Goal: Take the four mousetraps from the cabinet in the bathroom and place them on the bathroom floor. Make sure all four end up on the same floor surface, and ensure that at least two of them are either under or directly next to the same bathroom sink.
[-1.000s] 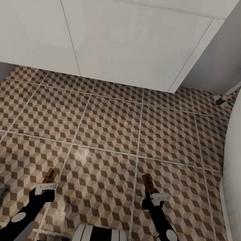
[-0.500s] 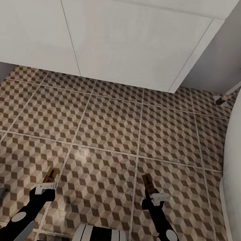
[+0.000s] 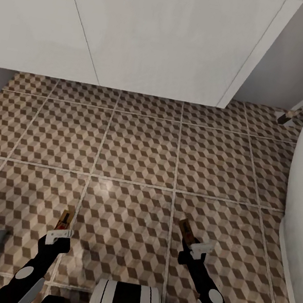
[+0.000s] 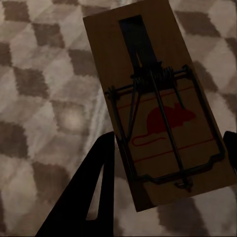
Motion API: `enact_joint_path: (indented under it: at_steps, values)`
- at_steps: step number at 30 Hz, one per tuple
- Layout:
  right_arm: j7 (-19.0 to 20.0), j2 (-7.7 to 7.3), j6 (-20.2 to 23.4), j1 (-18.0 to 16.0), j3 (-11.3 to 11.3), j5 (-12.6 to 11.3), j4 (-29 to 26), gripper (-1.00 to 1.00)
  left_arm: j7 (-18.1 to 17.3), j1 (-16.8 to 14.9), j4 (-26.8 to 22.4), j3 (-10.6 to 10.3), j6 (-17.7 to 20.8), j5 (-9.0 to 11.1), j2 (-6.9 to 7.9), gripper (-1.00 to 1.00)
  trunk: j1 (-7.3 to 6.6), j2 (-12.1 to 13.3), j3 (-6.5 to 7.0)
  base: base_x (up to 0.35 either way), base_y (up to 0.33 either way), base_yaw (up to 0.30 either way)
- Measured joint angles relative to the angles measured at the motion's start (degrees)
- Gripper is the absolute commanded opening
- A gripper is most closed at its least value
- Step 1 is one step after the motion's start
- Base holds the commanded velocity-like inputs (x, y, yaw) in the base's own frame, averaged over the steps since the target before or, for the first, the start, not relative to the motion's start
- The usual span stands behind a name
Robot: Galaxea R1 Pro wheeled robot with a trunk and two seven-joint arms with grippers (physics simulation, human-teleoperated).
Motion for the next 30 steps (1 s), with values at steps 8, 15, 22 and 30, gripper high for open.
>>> enact_joint_path:
  at_steps: [8,15,22,30]
  values:
    - [0.0,0.05,0.0,0.0,0.1,0.0,0.0,-1.00,0.0,0.0,-0.5,0.0,0.0,0.0,0.00,-1.00,0.21,-0.1,-1.77,0.000,0.000,0.000]
    - [0.0,0.55,0.0,0.0,0.1,0.0,0.1,-1.00,0.0,0.0,-0.5,0.0,0.0,0.0,0.00,-1.00,0.39,-0.2,-3.32,0.000,0.000,0.000]
    - [0.0,0.69,0.0,0.0,0.1,0.0,0.1,-1.00,0.0,0.0,-0.5,0.0,0.0,0.0,0.00,-1.00,0.57,-0.3,-4.88,0.000,0.000,0.000]
    - [0.0,0.77,0.0,0.0,0.1,0.0,0.1,-1.00,0.0,0.0,-0.6,0.0,0.0,0.0,0.00,-1.00,0.77,-0.4,-6.65,0.000,0.000,0.000]
